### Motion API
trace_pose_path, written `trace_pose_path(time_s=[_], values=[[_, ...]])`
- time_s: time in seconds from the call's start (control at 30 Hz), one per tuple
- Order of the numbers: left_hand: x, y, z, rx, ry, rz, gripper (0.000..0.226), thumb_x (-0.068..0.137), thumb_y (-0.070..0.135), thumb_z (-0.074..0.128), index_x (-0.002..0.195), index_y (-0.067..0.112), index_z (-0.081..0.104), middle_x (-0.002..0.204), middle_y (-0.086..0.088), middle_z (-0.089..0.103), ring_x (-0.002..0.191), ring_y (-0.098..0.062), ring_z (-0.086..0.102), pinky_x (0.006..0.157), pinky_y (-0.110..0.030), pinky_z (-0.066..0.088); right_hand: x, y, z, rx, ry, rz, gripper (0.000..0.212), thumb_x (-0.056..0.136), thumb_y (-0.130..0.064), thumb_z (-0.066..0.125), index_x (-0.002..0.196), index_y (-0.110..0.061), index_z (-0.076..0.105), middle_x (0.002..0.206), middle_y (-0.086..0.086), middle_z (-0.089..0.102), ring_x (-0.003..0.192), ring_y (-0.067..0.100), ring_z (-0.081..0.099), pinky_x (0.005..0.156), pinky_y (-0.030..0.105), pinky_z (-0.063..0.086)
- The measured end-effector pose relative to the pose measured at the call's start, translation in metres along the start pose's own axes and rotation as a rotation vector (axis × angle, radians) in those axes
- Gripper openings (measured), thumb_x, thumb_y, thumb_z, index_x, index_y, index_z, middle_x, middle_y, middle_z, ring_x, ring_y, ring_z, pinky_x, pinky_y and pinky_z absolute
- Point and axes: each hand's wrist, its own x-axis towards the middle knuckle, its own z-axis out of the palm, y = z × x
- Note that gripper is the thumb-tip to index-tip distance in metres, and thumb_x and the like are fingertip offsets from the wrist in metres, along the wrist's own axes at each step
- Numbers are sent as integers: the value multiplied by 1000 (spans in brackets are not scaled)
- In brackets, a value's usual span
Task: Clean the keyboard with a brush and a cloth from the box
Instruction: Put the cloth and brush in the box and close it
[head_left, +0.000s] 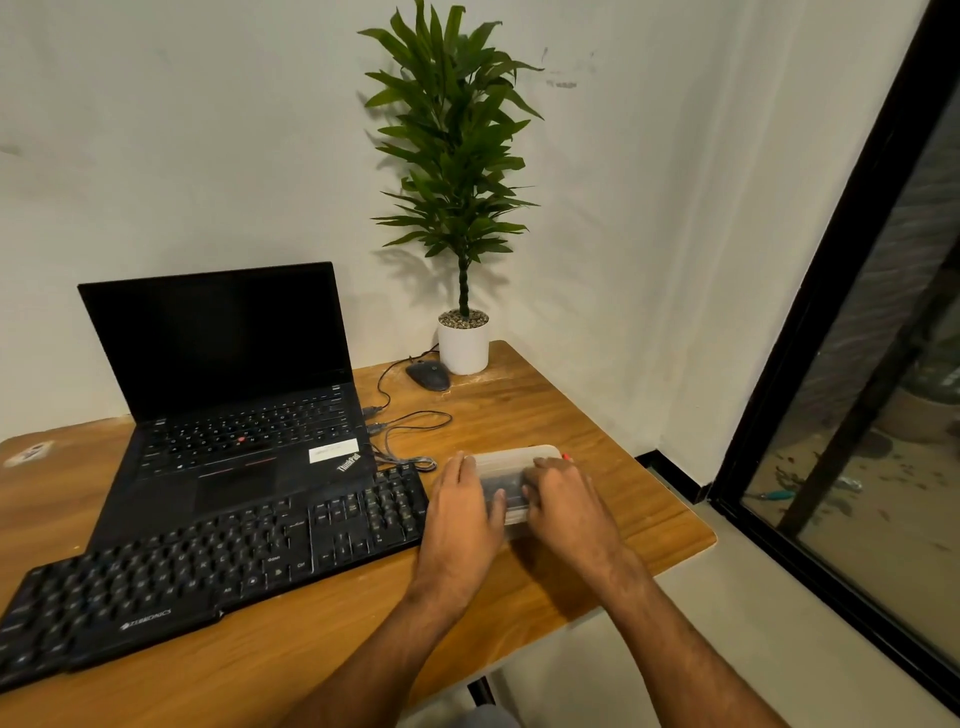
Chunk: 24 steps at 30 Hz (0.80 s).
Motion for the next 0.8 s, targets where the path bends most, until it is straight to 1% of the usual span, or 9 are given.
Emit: trace_pose_path(time_s=[0.07,0.13,0.17,0.23,0.33,0.43,0.53,0.67,0.8], values=[[-2,-2,-1,-28,27,-73,61,103,33,63,155,10,41,158,-6,45,144,-17,44,120,-26,33,0,1,1,-10,-2,1,22,98,-18,59,114,-15,72,116,2,70,110,13,62,111,32,43],[0,-6,-1,-74,18,-169,50,100,35,67,142,13,51,135,-3,60,118,-14,58,96,-21,48,0,3,1,-1,10,22,25,99,-20,57,119,-16,72,122,2,69,114,14,61,109,31,42],[2,-7,-3,-93,1,-220,45,100,36,67,137,14,55,126,-1,63,108,-13,60,86,-21,48,1,2,0,1,7,30,26,99,-21,56,120,-16,71,124,2,68,115,15,60,108,31,42],[7,-9,-5,-138,-57,-308,40,100,39,67,132,16,61,115,2,67,98,-14,62,77,-25,49,1,0,-1,-5,-6,42,28,100,-21,55,123,-17,70,128,2,67,119,16,58,110,32,41],[16,-12,-7,-162,-119,-387,34,98,41,68,125,21,67,106,5,69,93,-17,64,75,-28,50,1,1,-3,-2,-36,62,28,101,-22,55,123,-19,70,132,1,65,122,16,57,116,32,34],[26,-12,-9,-187,-142,-447,25,94,39,71,114,25,71,103,3,73,95,-20,71,84,-36,61,1,7,-7,19,-85,96,29,101,-22,56,127,-21,69,141,-1,60,132,20,52,116,38,39],[31,-10,-12,-263,-173,-503,13,94,31,71,105,25,66,103,1,72,95,-21,70,81,-35,60,2,8,-10,42,-121,115,32,100,-22,57,130,-21,67,147,-2,56,138,22,46,117,41,38],[31,-7,-10,-328,-165,-526,21,94,37,75,109,23,69,103,1,72,95,-20,70,78,-33,58,3,10,-13,67,-116,140,35,100,-18,57,134,-19,64,148,-2,55,139,21,45,116,38,38],[29,-4,-6,-332,-108,-553,32,90,41,78,115,22,70,110,1,72,98,-20,68,73,-32,55,3,10,-13,84,-139,157,35,100,-18,57,134,-20,64,149,-1,53,141,23,43,117,42,37]])
